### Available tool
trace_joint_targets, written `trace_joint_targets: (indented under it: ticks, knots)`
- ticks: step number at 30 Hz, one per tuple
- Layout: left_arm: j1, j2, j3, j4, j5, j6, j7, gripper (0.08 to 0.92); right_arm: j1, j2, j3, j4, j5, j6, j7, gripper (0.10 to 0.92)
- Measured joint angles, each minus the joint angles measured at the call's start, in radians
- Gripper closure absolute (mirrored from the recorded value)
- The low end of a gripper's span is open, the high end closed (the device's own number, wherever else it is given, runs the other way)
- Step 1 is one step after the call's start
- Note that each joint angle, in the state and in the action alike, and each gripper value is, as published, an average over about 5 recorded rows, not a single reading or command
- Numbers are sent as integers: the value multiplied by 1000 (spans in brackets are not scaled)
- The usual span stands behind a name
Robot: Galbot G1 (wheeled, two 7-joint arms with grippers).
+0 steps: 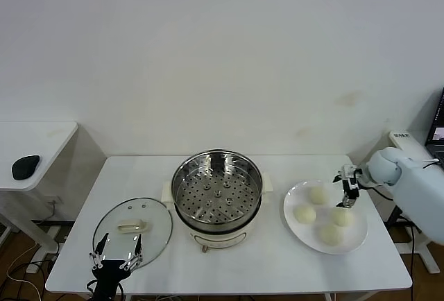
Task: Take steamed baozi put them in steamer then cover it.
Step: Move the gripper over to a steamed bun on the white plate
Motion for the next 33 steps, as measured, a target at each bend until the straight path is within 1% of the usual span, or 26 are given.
trace_joint_targets:
  ticks: [6,10,23,30,33]
  knots:
    - [-4,-1,-2,6,0,0,1,177,13,44,-26,-42,-5,-5,0,203]
    - [-8,-1,-5,9,-3,-1,1,177,22,66,-38,-66,-14,-6,3,223]
    - [-14,-1,-5,22,-6,-10,1,177,26,105,-51,-119,-53,-6,15,340]
    - [-12,-2,-6,22,-7,-15,0,177,30,108,-52,-124,-62,-7,19,426]
    - [-11,-2,-7,21,-7,-16,0,177,33,105,-56,-120,-63,-7,19,444]
